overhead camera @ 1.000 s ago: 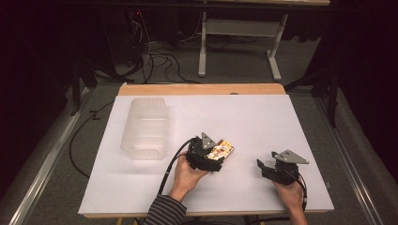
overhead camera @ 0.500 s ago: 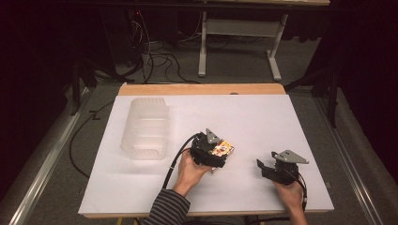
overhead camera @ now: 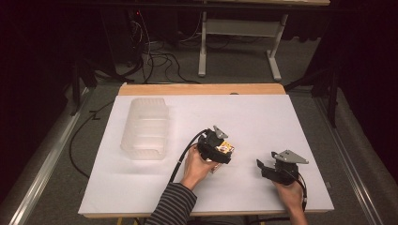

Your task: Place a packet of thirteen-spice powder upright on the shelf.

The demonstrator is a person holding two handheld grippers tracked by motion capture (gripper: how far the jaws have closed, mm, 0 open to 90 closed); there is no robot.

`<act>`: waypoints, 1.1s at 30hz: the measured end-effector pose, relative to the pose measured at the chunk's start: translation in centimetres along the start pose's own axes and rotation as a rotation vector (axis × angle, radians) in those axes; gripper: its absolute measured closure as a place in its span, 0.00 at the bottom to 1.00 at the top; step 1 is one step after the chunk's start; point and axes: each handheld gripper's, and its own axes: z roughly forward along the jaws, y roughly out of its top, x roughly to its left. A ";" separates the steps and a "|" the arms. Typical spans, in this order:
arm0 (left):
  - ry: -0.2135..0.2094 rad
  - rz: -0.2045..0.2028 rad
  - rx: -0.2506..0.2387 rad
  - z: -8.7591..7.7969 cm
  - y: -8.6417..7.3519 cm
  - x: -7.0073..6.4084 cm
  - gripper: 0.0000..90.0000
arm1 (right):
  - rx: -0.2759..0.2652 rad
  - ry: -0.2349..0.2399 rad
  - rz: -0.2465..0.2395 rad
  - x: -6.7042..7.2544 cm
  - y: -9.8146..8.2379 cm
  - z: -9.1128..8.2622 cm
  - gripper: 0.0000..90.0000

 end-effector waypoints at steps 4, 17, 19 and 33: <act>0.007 0.000 0.011 0.7 -0.2 -0.1 0.22 | 0.004 0.000 -0.001 0.0 0.0 0.0 0.34; 0.043 0.003 0.044 2.2 -1.0 0.5 0.25 | 0.002 0.000 -0.005 0.0 0.0 0.0 0.34; 0.044 -0.002 0.045 2.3 -1.0 0.6 0.25 | 0.003 0.000 -0.002 0.0 0.0 0.0 0.34; 0.059 0.014 0.057 2.8 -1.6 0.2 0.34 | 0.004 0.000 -0.004 0.0 0.0 0.1 0.34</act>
